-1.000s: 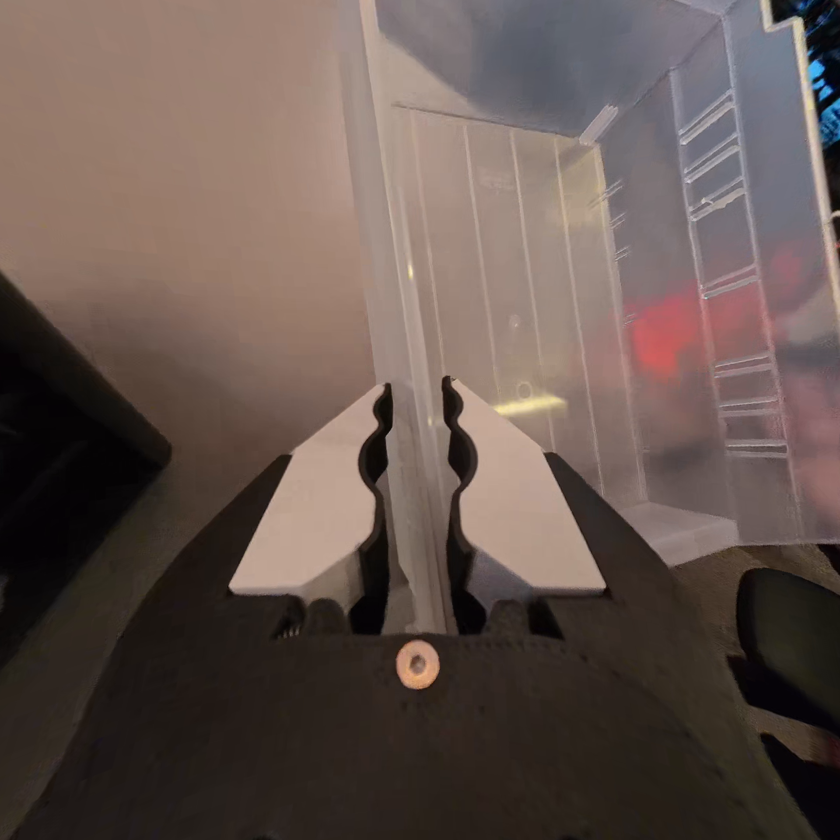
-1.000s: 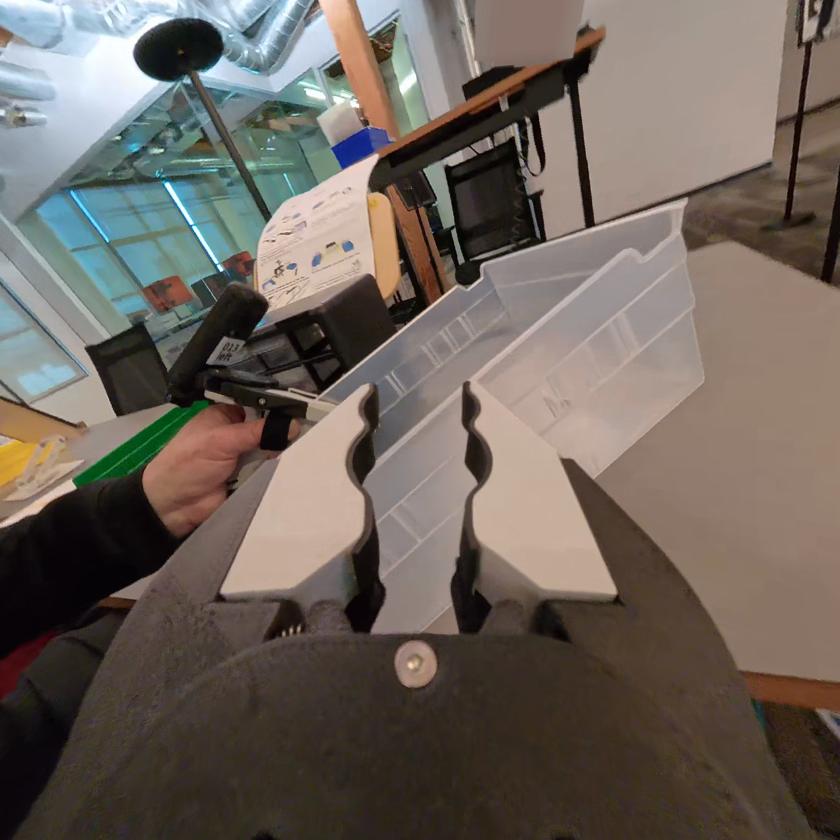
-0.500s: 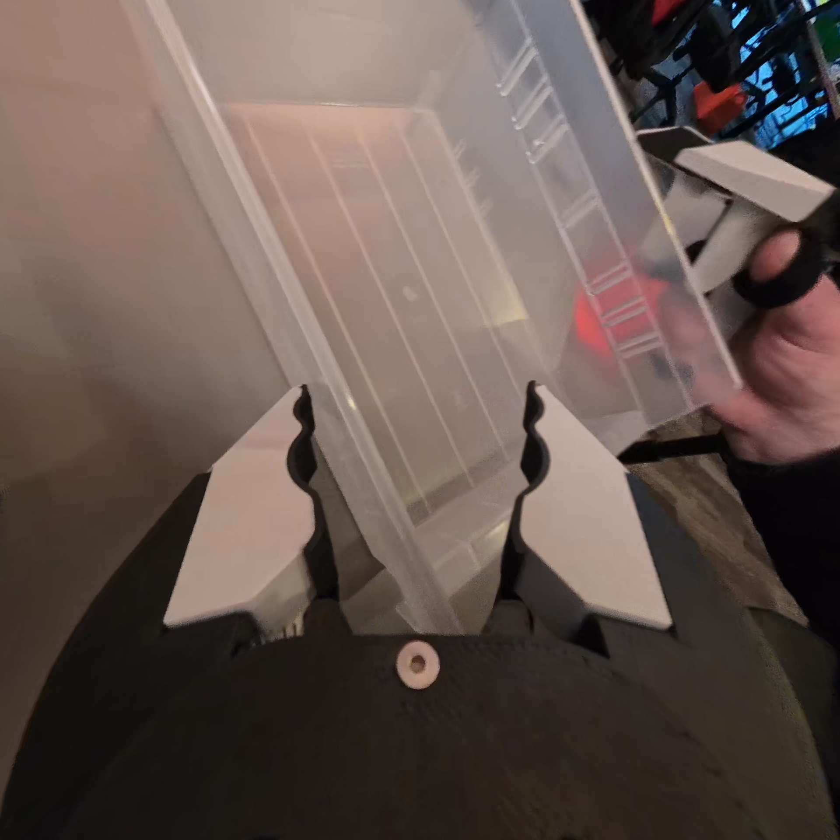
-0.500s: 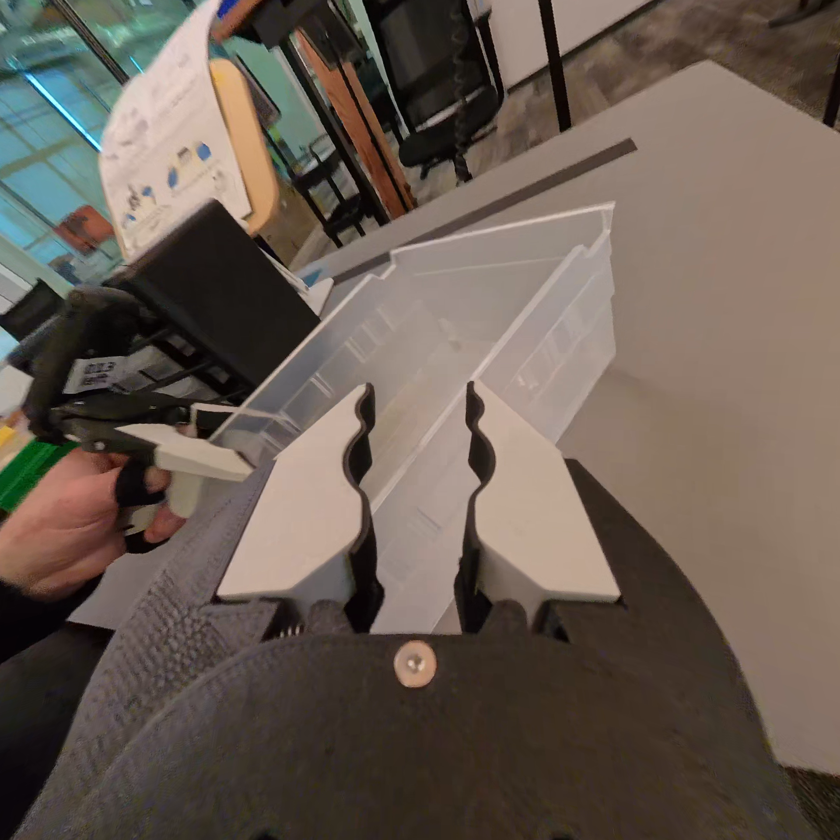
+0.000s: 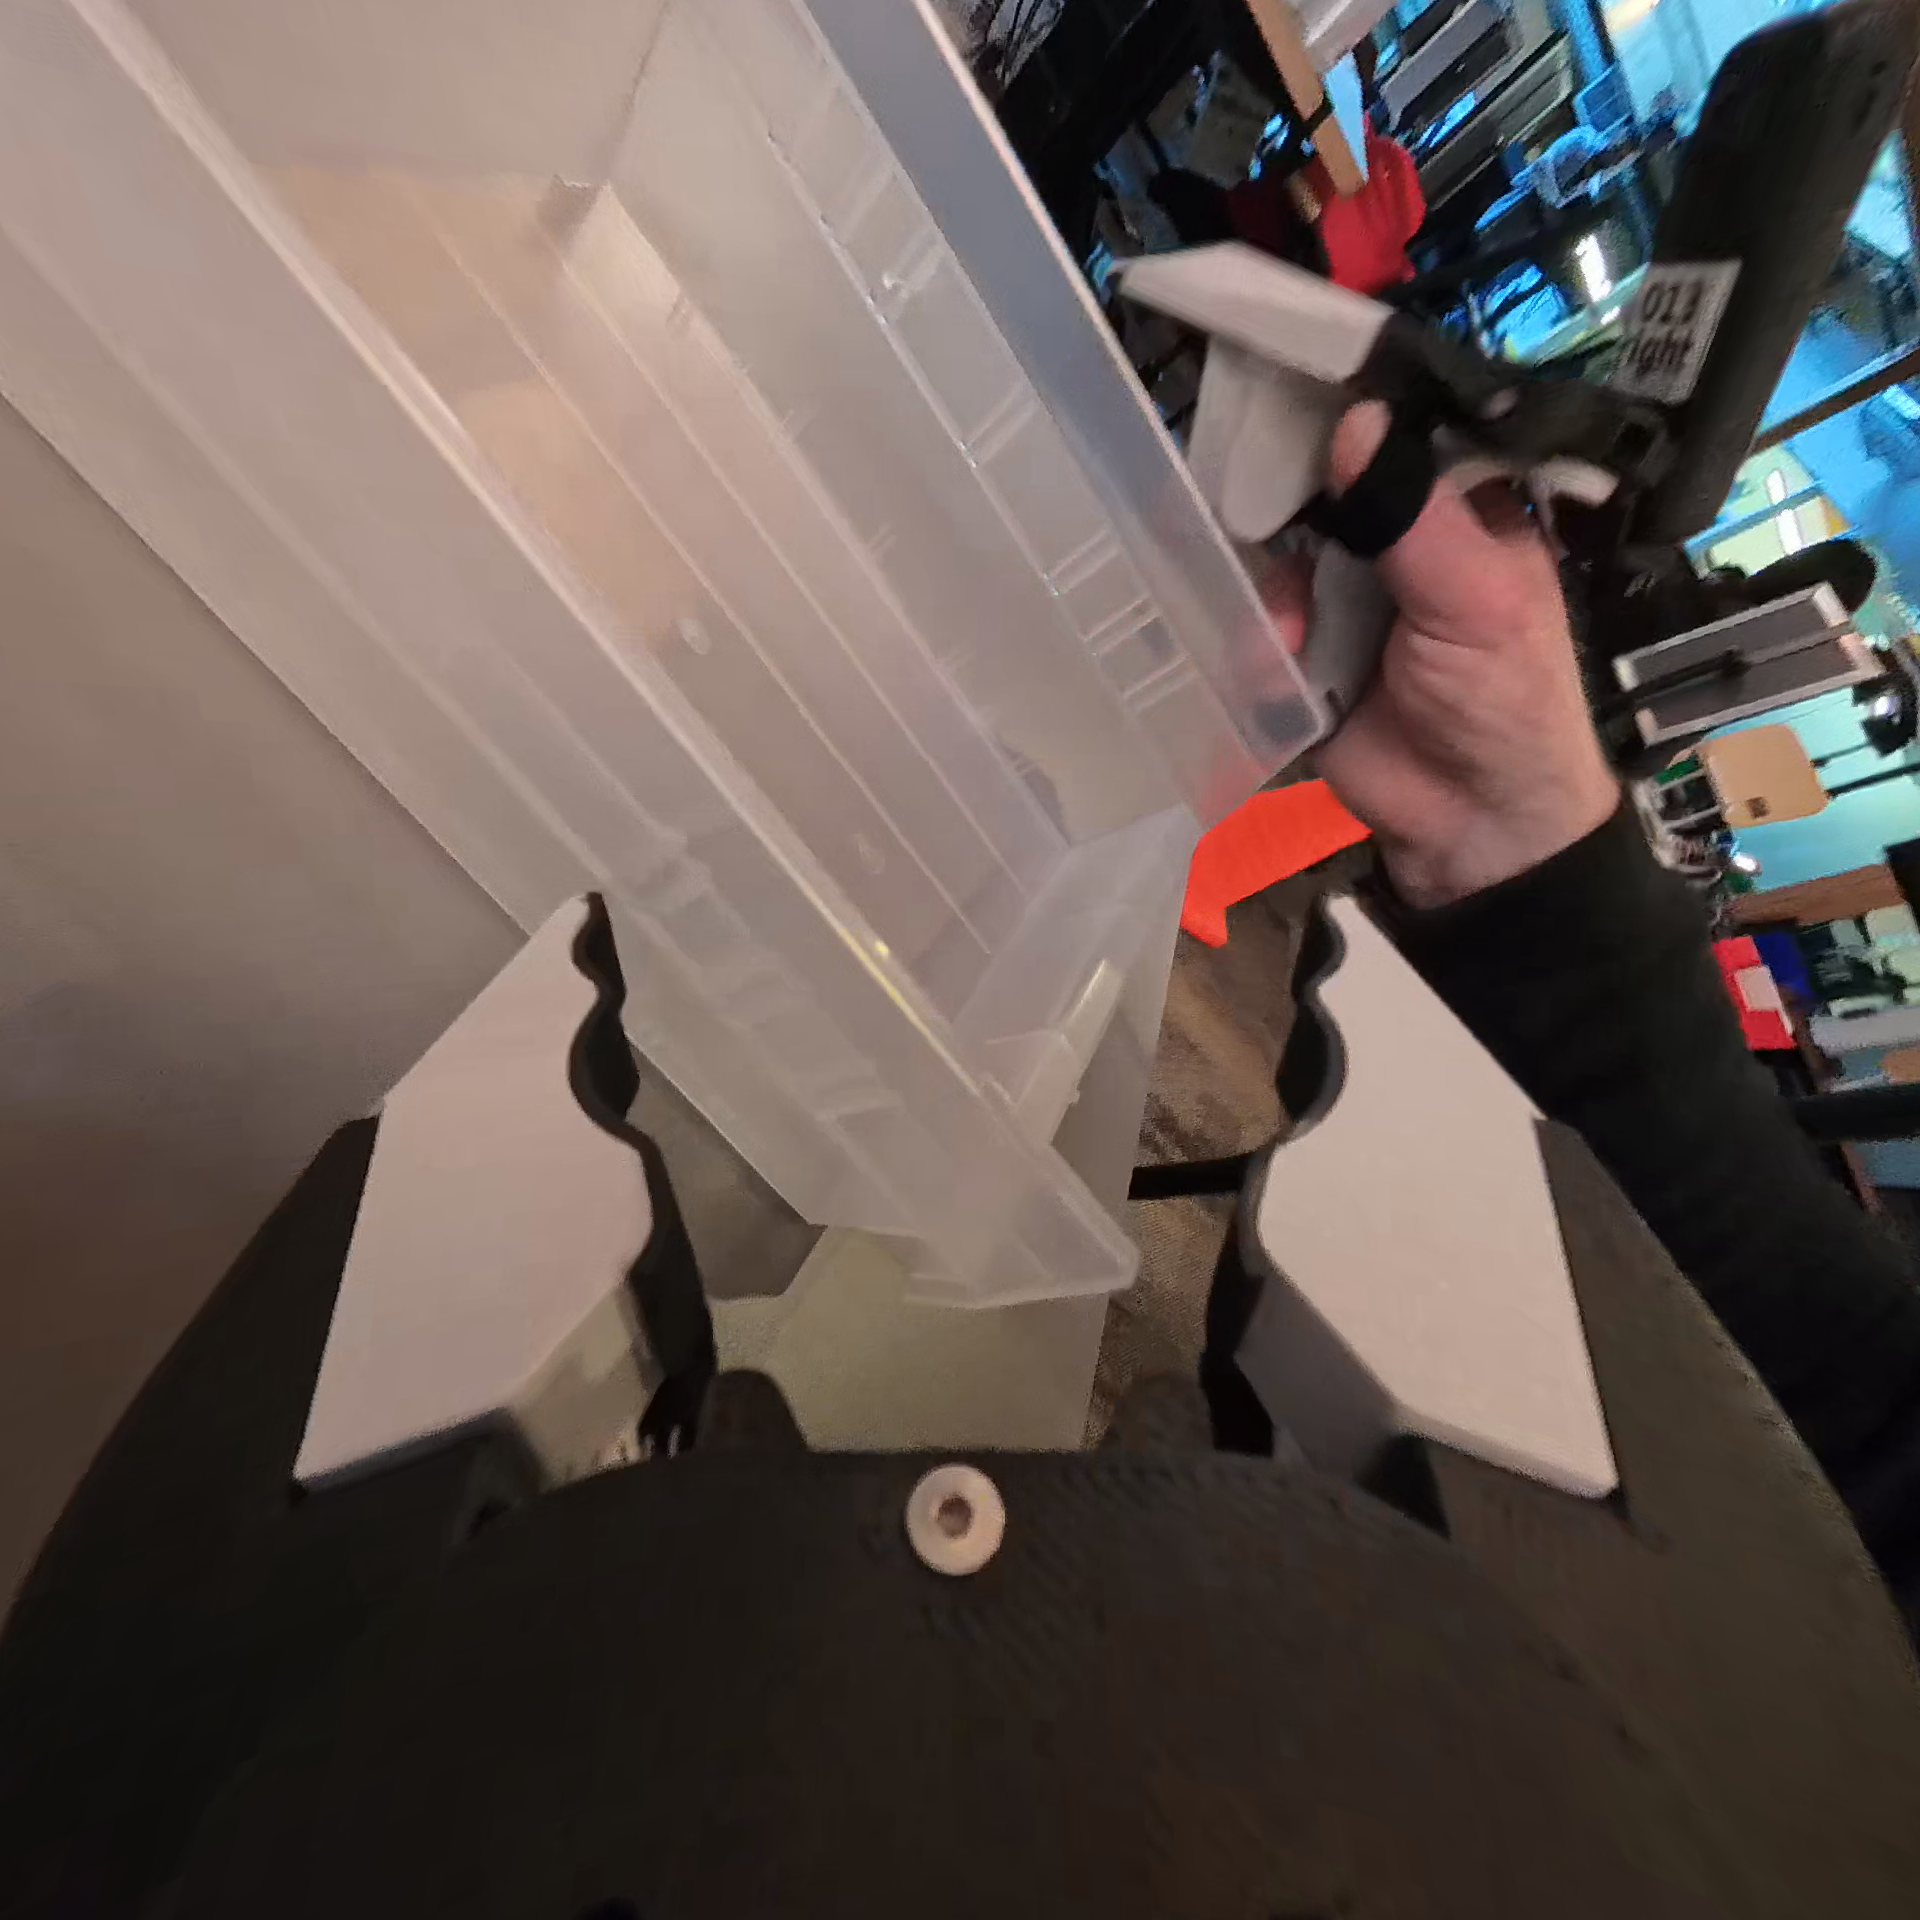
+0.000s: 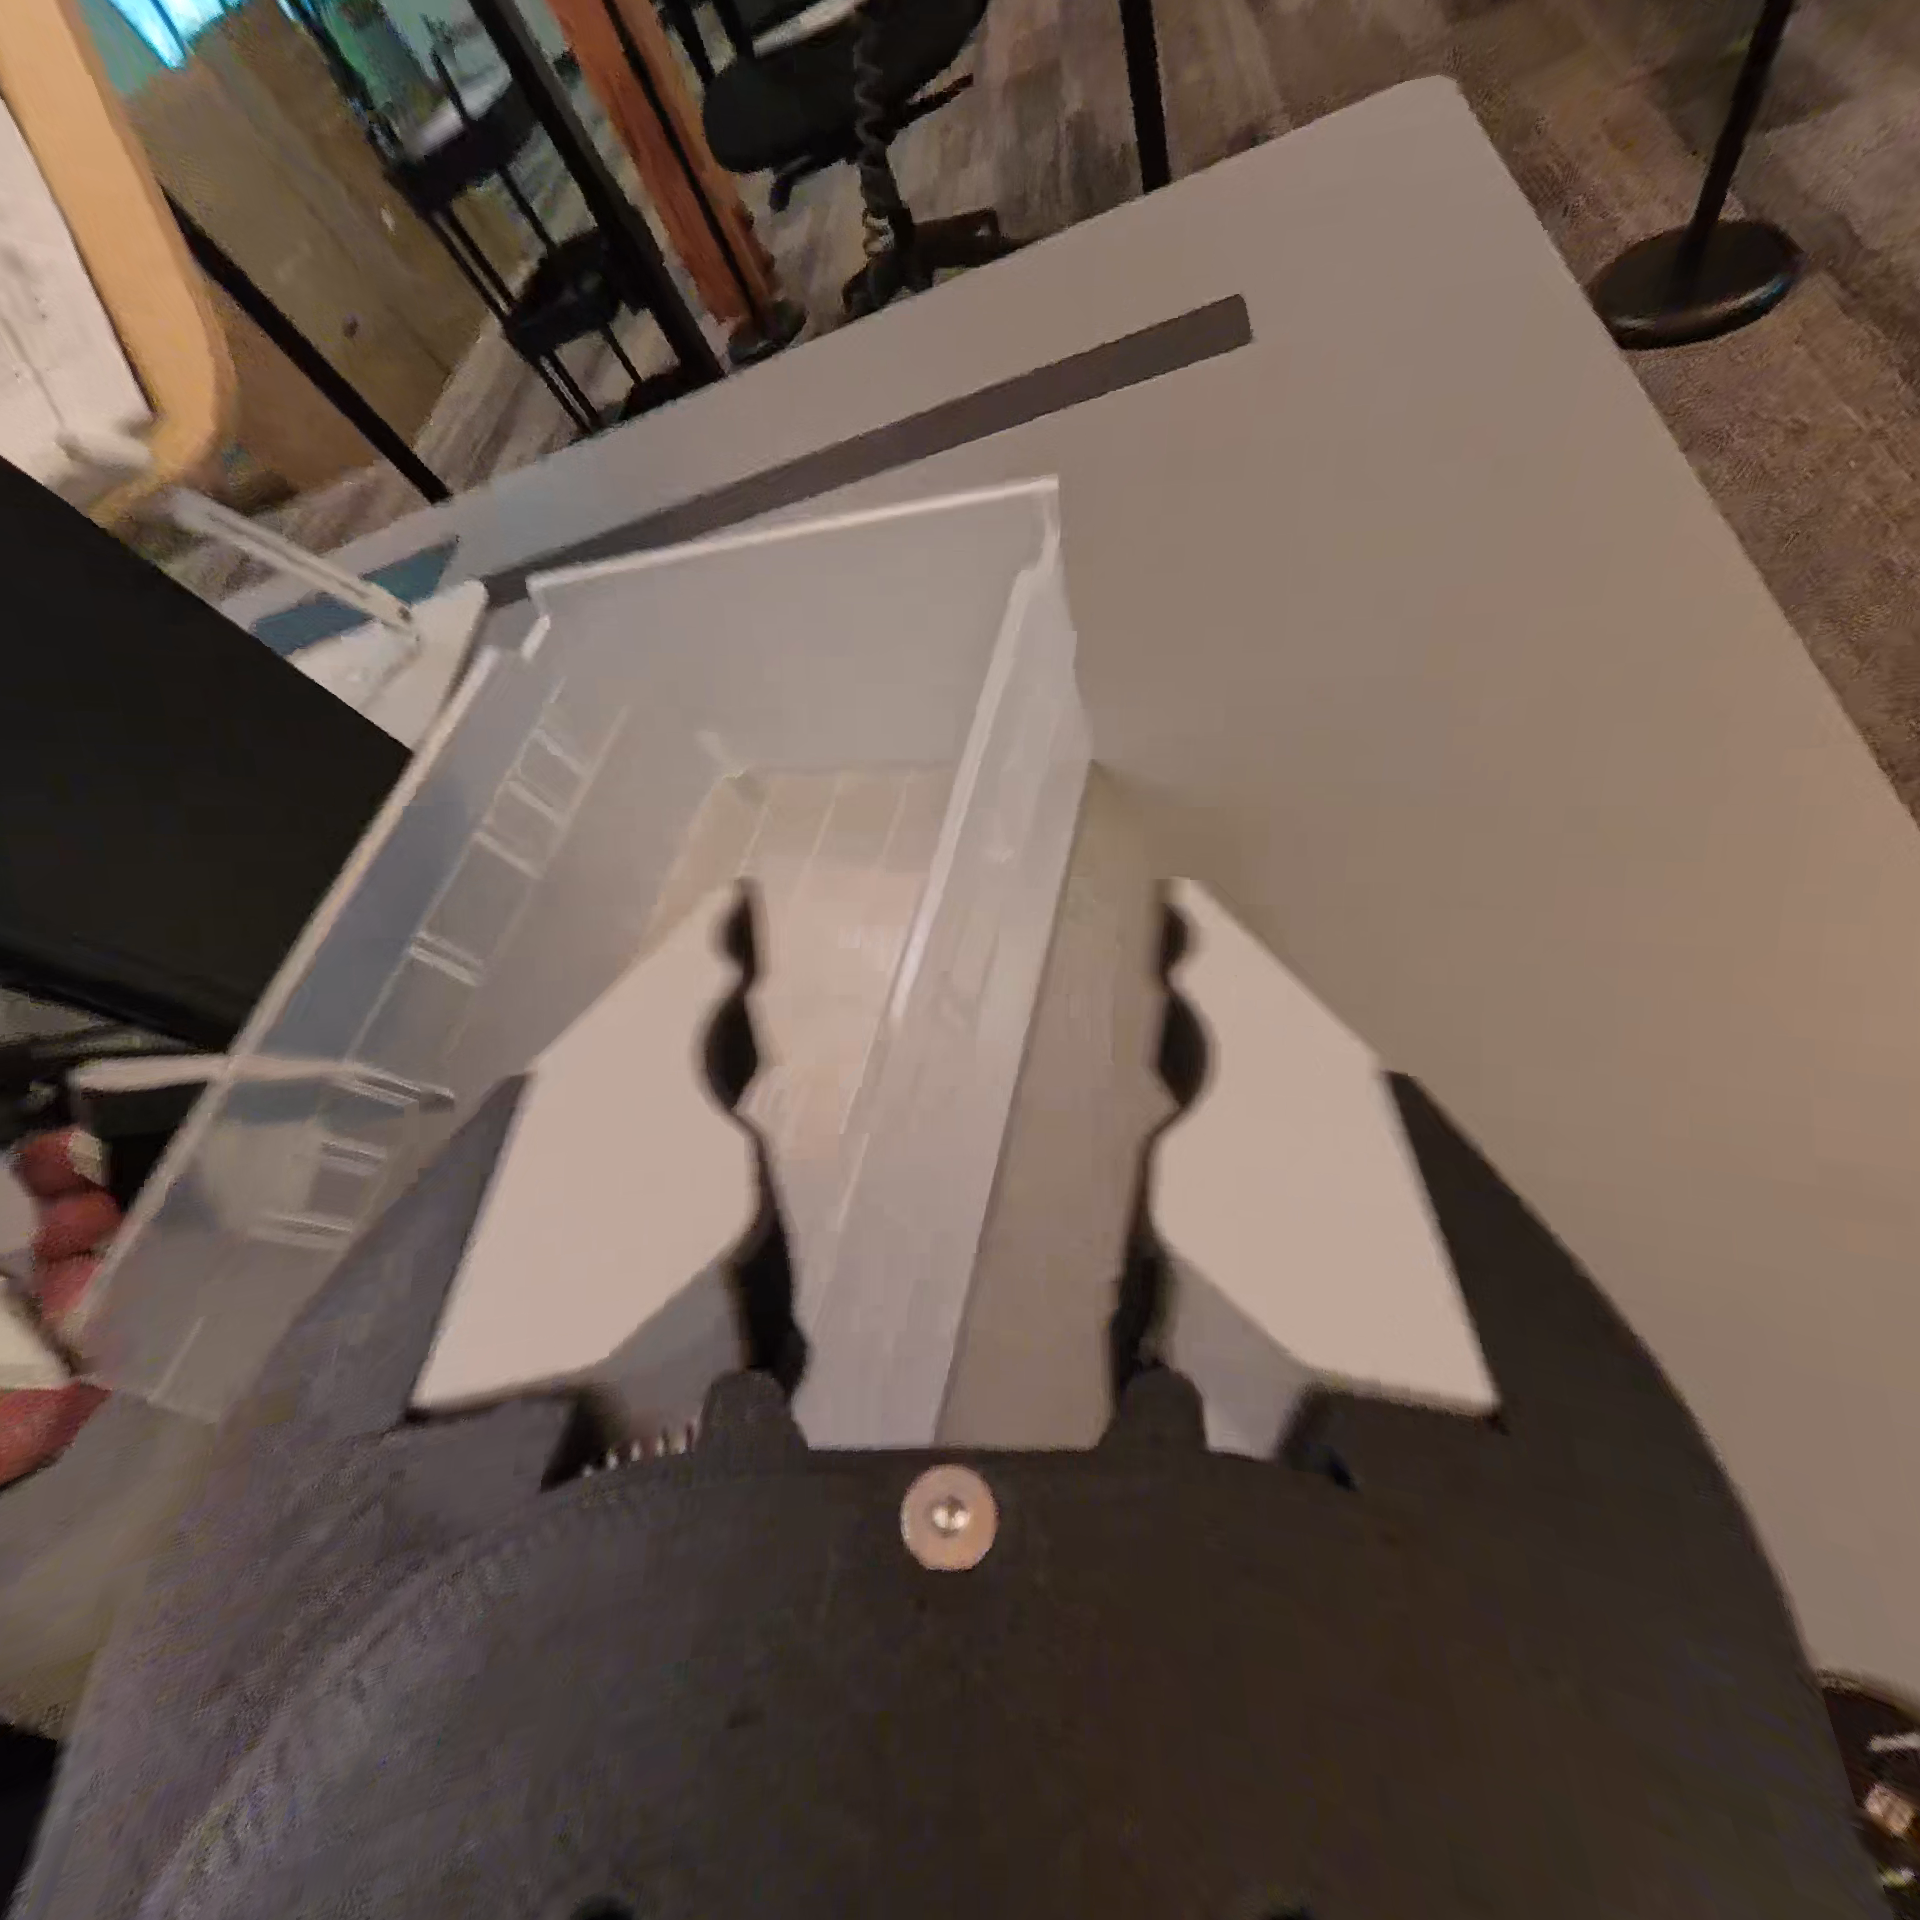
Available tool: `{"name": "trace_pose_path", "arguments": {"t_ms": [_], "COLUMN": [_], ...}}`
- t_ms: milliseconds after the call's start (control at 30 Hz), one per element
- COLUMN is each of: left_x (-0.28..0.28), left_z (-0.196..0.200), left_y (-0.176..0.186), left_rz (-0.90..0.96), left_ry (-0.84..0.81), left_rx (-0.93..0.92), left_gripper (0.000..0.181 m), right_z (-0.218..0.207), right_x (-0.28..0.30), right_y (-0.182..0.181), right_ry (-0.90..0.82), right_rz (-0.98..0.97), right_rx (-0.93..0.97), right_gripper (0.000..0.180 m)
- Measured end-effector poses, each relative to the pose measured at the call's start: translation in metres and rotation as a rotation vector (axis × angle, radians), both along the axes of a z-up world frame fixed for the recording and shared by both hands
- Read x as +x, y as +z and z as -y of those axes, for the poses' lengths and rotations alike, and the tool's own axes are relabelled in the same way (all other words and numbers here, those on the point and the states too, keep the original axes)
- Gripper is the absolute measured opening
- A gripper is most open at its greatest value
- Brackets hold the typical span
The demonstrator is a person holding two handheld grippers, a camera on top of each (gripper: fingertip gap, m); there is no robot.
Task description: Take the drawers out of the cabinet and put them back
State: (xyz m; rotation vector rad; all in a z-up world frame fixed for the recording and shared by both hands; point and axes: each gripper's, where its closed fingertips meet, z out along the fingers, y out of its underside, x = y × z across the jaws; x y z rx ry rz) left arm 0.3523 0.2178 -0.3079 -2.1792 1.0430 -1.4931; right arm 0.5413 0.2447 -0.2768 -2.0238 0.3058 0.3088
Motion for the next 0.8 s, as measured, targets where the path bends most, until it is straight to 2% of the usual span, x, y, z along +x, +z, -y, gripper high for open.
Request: {"name": "trace_pose_path", "arguments": {"t_ms": [33,133,300,333,433,533,700,800], "left_x": [-0.004,-0.015,-0.026,-0.024,-0.012,0.006,0.033,0.043], "left_z": [0.004,0.022,0.057,0.063,0.068,0.056,0.017,-0.015], "left_y": [-0.001,0.004,0.003,0.002,-0.002,-0.001,-0.003,-0.01], "left_rz": [-0.001,0.029,0.029,0.026,-0.012,-0.018,-0.043,-0.094], "left_ry": [-0.016,-0.044,-0.093,-0.106,-0.123,-0.096,-0.046,-0.013], "left_rx": [0.0,-0.05,-0.01,0.013,0.073,0.078,0.1,0.201], "left_gripper": [0.122,0.116,0.113,0.111,0.112,0.119,0.122,0.125], "right_z": [0.005,0.032,0.08,0.081,0.072,0.05,0.003,-0.024], "right_x": [-0.001,-0.018,-0.066,-0.069,-0.056,-0.038,-0.014,-0.012], "right_y": [0.006,0.02,-0.02,-0.026,-0.029,-0.027,-0.028,-0.025], "right_ry": [-0.007,-0.021,0.024,0.019,-0.041,-0.062,-0.034,0.016], "right_rz": [-0.031,0.033,0.189,0.204,0.257,0.201,0.226,0.136], "right_rx": [0.014,0.048,-0.12,-0.125,-0.113,-0.094,-0.103,-0.073], "right_gripper": [0.086,0.088,0.071,0.078,0.076,0.073,0.073,0.073]}}
